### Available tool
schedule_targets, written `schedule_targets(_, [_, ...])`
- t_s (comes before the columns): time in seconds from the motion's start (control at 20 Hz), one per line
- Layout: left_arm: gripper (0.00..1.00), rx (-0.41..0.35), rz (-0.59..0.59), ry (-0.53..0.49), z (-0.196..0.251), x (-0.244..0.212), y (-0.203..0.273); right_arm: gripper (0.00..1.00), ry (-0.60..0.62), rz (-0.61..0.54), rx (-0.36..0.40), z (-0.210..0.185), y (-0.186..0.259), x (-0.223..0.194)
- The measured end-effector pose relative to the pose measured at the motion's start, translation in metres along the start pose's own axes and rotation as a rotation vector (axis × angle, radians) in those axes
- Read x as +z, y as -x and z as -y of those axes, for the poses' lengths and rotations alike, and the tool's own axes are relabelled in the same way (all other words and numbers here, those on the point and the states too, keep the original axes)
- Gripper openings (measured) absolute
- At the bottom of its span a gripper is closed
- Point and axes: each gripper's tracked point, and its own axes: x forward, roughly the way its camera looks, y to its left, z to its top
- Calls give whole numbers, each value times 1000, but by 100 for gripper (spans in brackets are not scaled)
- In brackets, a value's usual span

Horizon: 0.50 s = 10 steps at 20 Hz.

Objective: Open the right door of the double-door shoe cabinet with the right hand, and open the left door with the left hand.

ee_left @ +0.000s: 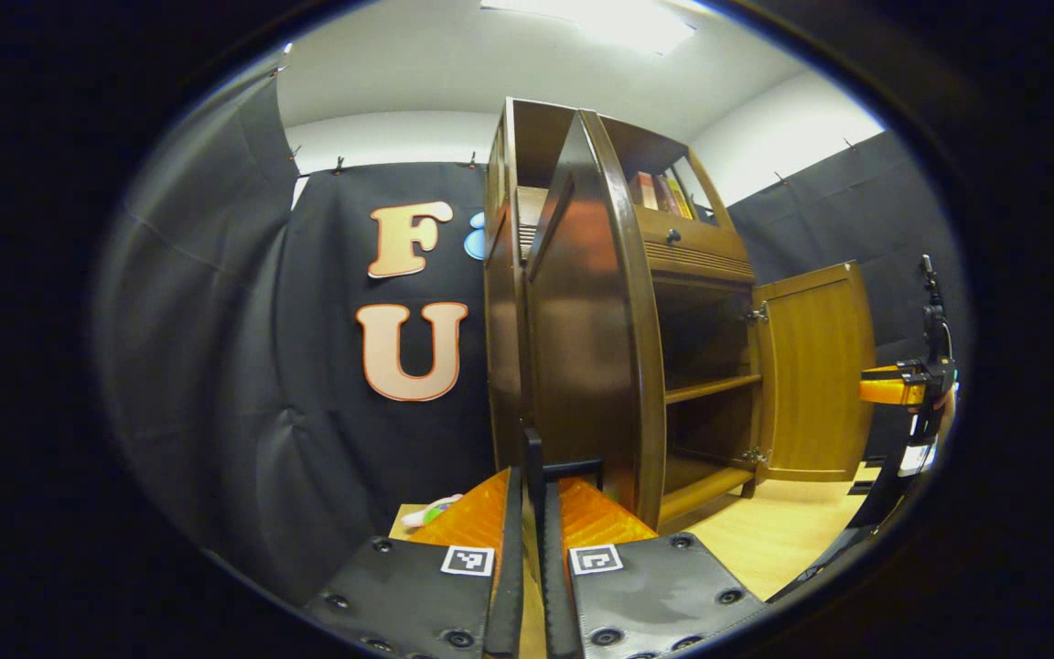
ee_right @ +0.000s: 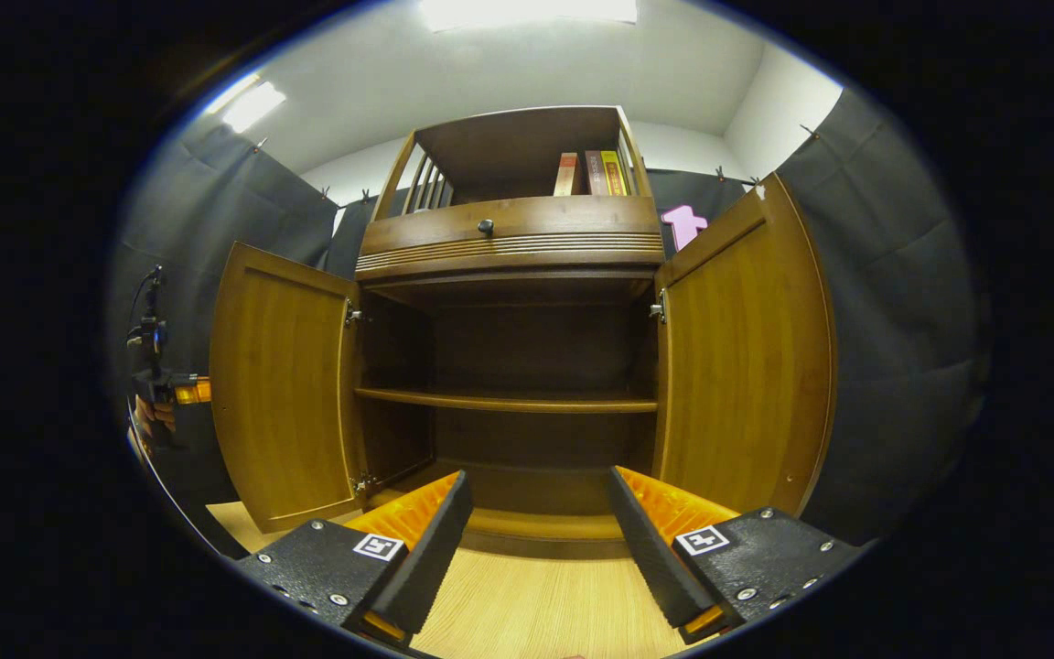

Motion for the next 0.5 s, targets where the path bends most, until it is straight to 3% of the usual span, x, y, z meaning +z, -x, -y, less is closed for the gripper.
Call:
schedule_targets(0.05, [14, -6, 0, -10, 1, -2, 6, 92, 1, -1, -8, 2, -1, -1])
schedule_targets(0.2, [16, 45, 33, 38, -4, 3, 35, 92, 3, -17, -18, 7, -6, -11])
schedule_targets(0.35, [14, 288, 66, 40, -25, 23, 81, 93, 16, -39, -40, 19, -14, -25])
schedule_targets(0.4, [18, 311, 85, 35, -19, 32, 88, 93, 24, -44, -52, 24, -17, -28])
schedule_targets(0.45, [11, 319, 100, 38, -1, 40, 88, 93, 29, -43, -63, 28, -22, -30])
schedule_targets(0.5, [11, 316, 106, 56, 18, 45, 84, 93, 33, -43, -74, 32, -26, -31])
